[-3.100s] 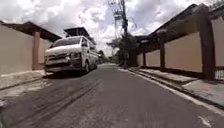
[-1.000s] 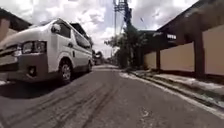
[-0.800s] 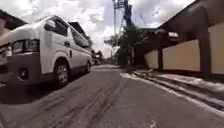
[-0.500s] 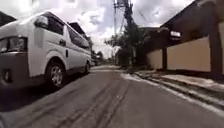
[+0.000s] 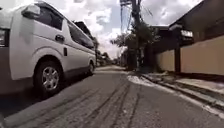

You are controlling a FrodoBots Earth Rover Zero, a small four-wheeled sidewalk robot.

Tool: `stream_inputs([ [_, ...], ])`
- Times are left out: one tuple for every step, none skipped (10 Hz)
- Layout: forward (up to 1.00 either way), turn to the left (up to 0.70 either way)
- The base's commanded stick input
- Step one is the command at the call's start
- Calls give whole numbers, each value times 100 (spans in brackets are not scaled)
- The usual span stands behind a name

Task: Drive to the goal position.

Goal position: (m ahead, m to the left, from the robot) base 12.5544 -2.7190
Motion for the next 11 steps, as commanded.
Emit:
stream_inputs([
  [100, 0],
  [100, 0],
  [100, 0],
  [100, 0],
  [100, 0],
  [100, 0],
  [100, 0],
  [100, 0],
  [100, 0],
  [100, 0],
  [100, 0],
])
